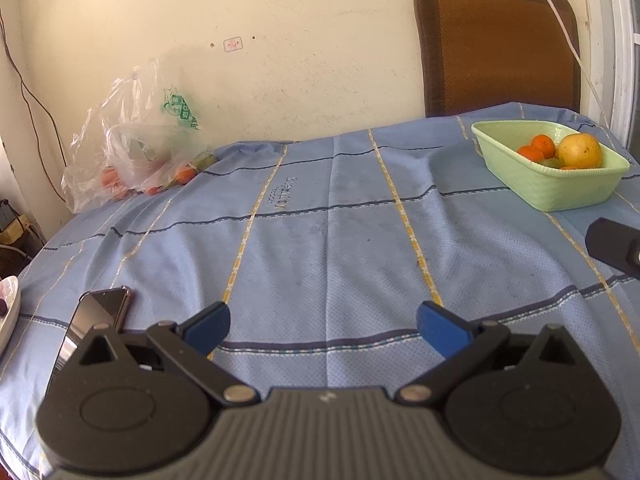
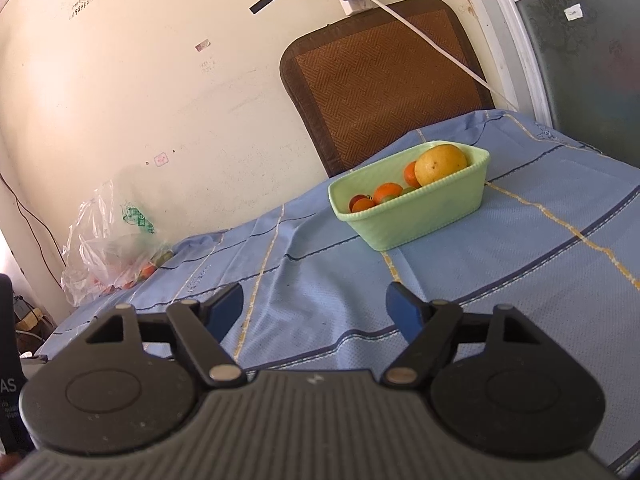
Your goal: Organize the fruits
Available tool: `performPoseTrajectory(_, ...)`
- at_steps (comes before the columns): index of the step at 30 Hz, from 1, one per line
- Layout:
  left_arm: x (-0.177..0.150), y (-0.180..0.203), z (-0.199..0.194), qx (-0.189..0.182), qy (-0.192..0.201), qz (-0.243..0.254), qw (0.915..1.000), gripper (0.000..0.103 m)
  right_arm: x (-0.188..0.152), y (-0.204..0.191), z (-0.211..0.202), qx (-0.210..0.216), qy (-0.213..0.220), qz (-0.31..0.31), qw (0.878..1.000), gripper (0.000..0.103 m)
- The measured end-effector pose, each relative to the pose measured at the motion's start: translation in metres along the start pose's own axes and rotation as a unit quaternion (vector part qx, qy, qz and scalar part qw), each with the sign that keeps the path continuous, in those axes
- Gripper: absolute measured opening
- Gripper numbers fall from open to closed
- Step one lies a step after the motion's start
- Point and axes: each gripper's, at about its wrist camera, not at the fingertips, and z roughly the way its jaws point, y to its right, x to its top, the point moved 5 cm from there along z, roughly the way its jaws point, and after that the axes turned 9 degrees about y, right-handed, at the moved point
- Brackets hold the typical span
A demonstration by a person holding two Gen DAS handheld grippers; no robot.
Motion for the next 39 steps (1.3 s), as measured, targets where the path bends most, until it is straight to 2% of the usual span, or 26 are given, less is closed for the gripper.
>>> performPoseTrajectory(4, 0.0, -0.003, 0.0, 0.001, -0.003, -0.006, 1.0, 0.103, -0.003, -0.002, 0.0, 0.001, -0.006, -0.001, 1.0, 0.075)
performPoseTrajectory(21, 0.0, -0.003, 0.002, -0.002, -0.007, -0.011, 0.9999, 0.103, -0.002, -0.002, 0.0, -0.001, -0.001, -0.001, 1.0, 0.075)
performPoseTrajectory(27, 0.0, -0.001, 0.0, -0.004, -0.003, -0.01, 0.9999, 0.103, 0.0, -0.003, -0.006, -0.001, 0.014, -0.008, 1.0, 0.075)
performPoseTrajectory(33, 0.0, 0.0, -0.002, -0.003, -0.003, -0.009, 1.0, 0.103, -0.002, -0.004, -0.005, 0.004, 0.008, -0.007, 1.0, 0.075)
performPoseTrajectory(39, 0.004, 0.001, -0.003, -0.005, -0.002, -0.008, 1.0, 0.103, 0.008, -0.004, -0.004, 0.012, 0.011, -0.007, 1.0, 0.075)
